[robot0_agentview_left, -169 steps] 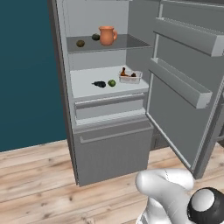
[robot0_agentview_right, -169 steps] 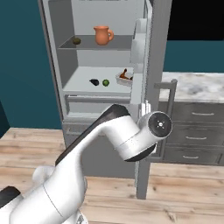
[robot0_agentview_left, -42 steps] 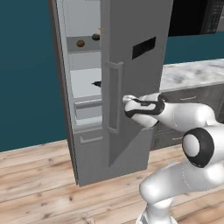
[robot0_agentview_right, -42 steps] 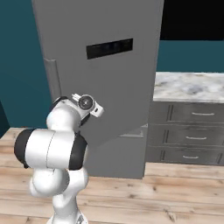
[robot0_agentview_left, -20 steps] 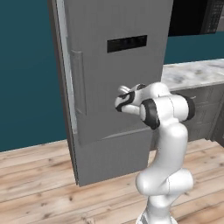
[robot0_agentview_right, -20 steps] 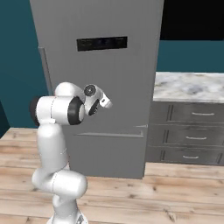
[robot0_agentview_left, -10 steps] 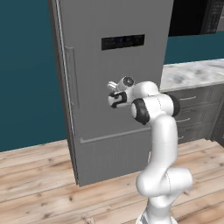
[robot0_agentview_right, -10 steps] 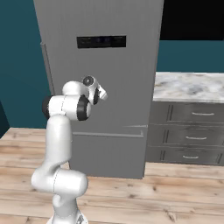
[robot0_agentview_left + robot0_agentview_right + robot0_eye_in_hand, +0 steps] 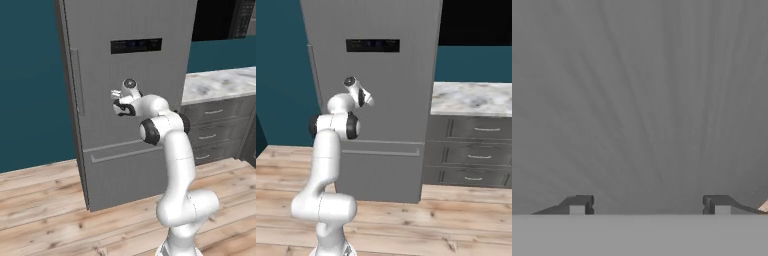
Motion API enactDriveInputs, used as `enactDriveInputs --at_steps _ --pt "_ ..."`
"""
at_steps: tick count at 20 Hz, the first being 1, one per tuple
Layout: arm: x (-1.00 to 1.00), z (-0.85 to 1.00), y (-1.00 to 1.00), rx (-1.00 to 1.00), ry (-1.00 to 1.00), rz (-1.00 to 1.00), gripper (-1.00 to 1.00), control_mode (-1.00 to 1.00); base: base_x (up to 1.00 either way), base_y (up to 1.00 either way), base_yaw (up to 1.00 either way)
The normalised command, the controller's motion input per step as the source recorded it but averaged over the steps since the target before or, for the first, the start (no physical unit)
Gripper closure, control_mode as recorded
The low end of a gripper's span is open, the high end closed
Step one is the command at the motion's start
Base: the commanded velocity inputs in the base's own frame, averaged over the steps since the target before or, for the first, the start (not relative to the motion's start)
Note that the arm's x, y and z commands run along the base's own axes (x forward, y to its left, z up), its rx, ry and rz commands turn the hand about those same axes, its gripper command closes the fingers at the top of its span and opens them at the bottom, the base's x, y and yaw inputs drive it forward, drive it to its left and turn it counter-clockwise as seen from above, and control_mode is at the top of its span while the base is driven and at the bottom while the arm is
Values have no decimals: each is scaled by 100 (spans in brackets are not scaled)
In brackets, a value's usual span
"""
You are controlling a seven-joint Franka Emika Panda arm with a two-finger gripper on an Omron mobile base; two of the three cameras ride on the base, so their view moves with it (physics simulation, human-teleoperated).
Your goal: Place the tupperware on the second highest shelf of the fridge. Make space for the tupperware among the existing items by rearranging them on the shelves if needed. Close the fridge door when finished.
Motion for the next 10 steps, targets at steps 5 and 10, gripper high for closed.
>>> enactDriveInputs --at_steps 5,10 --pt "65 -52 78 -14 5 -3 -100 -100 0 0 0" --pt "9 -100 50 -25 3 -9 -100 -100 0 0 0"
